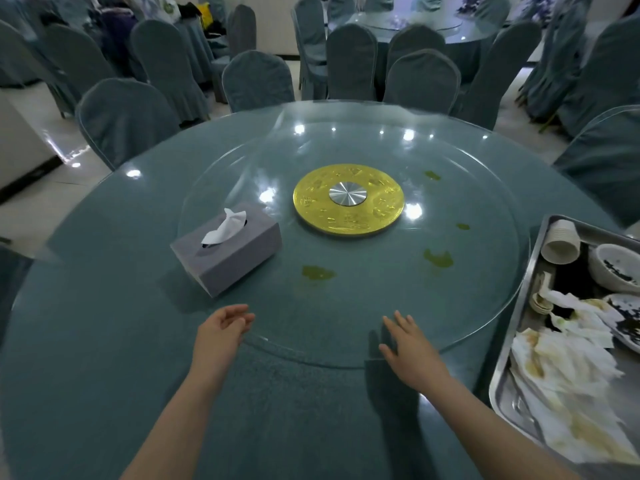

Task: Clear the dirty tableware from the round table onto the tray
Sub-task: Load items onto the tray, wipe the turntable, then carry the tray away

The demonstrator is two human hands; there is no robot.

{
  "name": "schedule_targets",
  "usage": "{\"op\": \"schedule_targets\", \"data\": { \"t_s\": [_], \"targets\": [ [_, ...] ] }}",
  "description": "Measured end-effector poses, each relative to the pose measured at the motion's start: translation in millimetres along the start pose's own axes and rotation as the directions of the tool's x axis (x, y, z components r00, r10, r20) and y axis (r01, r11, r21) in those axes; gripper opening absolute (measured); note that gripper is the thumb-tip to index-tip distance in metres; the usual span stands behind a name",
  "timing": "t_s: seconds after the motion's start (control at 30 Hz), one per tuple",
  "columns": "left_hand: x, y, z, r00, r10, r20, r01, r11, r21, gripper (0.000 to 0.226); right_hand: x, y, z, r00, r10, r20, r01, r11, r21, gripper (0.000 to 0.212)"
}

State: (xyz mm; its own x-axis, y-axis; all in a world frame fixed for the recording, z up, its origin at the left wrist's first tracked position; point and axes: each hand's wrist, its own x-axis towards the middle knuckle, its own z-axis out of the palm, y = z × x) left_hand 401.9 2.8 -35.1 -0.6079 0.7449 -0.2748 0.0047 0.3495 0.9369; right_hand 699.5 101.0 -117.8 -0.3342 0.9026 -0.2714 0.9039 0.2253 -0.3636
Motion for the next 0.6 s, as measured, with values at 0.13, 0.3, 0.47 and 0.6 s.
{"op": "schedule_targets", "data": {
  "t_s": [0.13, 0.3, 0.47, 0.6],
  "targets": [
    [8, 8, 3, 0.996, 0.087, -0.017, -0.086, 0.995, 0.047, 0.025, -3, 2, 1, 0.997, 0.062, 0.039, -0.06, 0.996, -0.059, 0.07],
    [15, 16, 10, 0.973, 0.222, -0.059, -0.212, 0.966, 0.147, 0.03, -7, 10, -6, 0.993, 0.102, 0.058, -0.102, 0.995, -0.002, 0.07],
    [24, 16, 27, 0.936, 0.35, 0.041, -0.326, 0.817, 0.476, 0.057, -10, 22, -11, 0.988, 0.142, 0.053, -0.14, 0.989, -0.037, 0.077],
    [34, 9, 38, 0.974, 0.164, 0.156, -0.225, 0.642, 0.733, 0.106, -15, 31, -16, 0.986, 0.158, 0.057, -0.155, 0.987, -0.043, 0.079]
  ]
}}
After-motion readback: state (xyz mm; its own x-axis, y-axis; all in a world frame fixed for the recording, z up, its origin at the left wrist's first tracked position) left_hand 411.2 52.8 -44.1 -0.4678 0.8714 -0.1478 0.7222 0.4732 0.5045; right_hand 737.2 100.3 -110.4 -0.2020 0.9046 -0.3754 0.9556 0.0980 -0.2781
